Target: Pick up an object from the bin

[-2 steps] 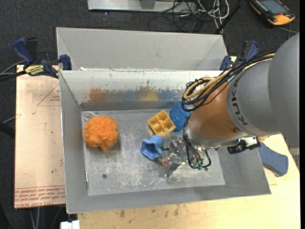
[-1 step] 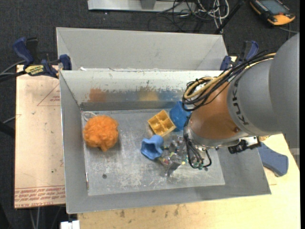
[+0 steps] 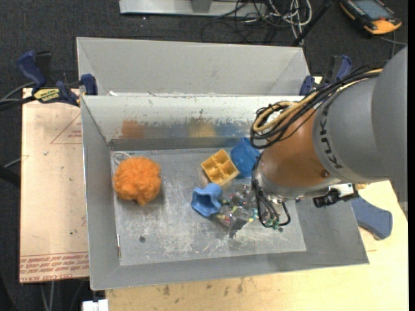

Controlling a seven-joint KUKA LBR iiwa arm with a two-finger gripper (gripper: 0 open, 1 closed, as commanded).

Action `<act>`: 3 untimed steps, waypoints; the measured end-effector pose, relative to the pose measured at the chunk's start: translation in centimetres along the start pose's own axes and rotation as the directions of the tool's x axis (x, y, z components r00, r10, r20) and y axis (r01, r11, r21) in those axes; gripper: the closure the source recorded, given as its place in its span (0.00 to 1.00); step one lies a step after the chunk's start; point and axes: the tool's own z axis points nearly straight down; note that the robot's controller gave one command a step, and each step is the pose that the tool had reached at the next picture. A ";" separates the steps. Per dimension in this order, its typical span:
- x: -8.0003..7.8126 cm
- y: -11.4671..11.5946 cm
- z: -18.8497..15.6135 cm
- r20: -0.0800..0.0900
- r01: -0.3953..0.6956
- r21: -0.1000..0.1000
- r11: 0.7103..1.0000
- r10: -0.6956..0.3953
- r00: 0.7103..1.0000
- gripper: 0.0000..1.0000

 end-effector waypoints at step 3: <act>0.2 0.1 -5.1 -0.006 0.002 -0.001 1.000 -0.002 1.000 1.00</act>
Offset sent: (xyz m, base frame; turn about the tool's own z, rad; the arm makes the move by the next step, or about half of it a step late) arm 0.0000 0.0001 0.0275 0.0000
